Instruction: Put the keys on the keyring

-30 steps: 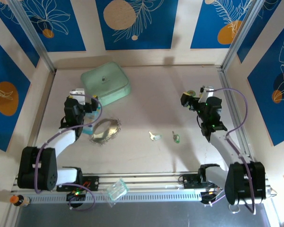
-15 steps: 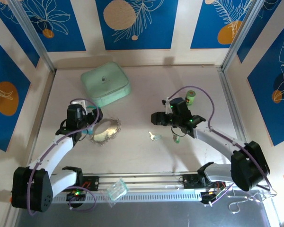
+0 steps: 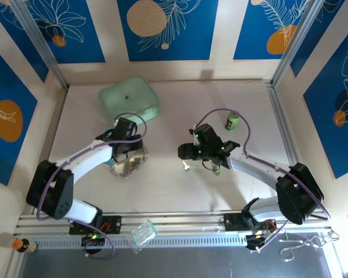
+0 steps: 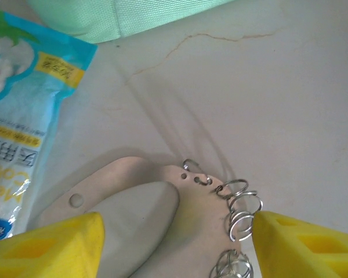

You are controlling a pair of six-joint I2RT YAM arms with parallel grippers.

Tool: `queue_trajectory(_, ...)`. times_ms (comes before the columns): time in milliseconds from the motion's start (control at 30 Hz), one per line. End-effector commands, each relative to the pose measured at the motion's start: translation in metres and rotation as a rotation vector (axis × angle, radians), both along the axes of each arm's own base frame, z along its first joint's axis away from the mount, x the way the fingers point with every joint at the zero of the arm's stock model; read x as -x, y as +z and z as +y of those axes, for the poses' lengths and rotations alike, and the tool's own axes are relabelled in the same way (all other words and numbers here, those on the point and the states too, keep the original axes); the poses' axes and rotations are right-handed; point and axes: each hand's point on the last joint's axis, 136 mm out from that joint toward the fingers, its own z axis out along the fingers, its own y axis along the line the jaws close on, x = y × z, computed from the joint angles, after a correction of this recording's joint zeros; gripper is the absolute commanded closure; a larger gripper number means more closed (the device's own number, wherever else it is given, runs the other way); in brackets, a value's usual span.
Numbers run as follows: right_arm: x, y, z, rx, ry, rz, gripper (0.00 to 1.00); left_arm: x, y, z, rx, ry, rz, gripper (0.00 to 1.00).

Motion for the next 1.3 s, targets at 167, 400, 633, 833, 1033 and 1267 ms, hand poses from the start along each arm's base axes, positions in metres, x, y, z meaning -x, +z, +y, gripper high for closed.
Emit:
queue_trajectory(167,0.001,0.005,-0.006,-0.020,-0.053,-0.008,0.40,-0.021,-0.009,0.000,-0.132,0.152,0.099,0.45)
queue_trajectory(400,0.003,0.006,-0.009,-0.027,-0.061,-0.011,0.41,-0.035,-0.022,-0.013,-0.104,0.182,0.130,0.49)
queue_trajectory(633,0.004,0.006,-0.010,-0.033,-0.069,-0.011,0.41,-0.032,-0.036,-0.013,-0.095,0.226,0.169,0.58)
queue_trajectory(833,0.004,0.008,-0.009,-0.038,-0.064,-0.016,0.41,-0.025,-0.051,-0.011,-0.110,0.231,0.213,0.62)
queue_trajectory(1033,0.005,0.010,-0.008,-0.045,-0.065,-0.014,0.42,-0.023,-0.056,-0.014,-0.095,0.211,0.214,0.66)
queue_trajectory(1267,0.005,0.012,-0.006,-0.048,-0.061,-0.010,0.42,-0.021,-0.062,-0.017,-0.090,0.202,0.225,0.72)
